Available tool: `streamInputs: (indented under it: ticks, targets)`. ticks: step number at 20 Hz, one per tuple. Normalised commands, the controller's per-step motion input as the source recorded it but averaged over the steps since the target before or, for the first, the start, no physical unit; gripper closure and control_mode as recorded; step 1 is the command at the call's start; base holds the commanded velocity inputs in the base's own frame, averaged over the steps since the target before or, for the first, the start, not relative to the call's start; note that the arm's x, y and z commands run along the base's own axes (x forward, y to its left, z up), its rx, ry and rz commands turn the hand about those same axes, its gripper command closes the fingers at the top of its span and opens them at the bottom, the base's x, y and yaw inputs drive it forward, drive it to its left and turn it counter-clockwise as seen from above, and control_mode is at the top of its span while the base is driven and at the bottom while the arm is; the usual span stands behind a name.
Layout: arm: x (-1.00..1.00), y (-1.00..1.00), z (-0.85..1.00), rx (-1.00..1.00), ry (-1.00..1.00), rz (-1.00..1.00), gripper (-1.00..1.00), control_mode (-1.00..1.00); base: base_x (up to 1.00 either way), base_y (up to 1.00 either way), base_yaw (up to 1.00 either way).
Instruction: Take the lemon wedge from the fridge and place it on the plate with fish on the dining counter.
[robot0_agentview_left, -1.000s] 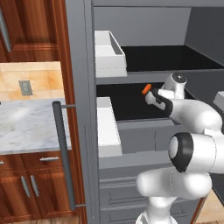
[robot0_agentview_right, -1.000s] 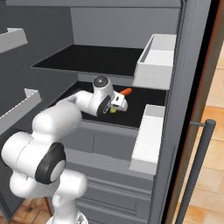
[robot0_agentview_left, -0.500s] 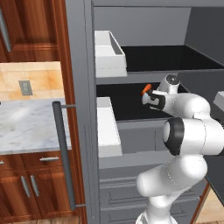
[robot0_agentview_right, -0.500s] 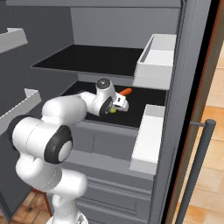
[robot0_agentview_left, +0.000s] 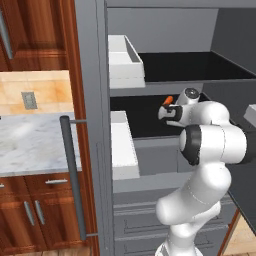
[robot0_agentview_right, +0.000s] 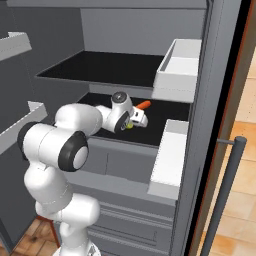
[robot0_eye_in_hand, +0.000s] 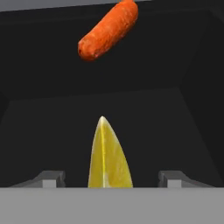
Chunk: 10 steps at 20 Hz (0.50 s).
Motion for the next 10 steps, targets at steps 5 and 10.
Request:
streamInputs:
  ticks: [5, 10]
  targets:
    - [0.00, 0.00, 0.00, 0.00, 0.00, 0.00, 1.00, -1.00, 0.00, 0.00, 0.00]
    - [-0.15, 0.01, 0.00, 0.00, 0.00, 0.00, 1.00, -1.00, 0.00, 0.00, 0.00]
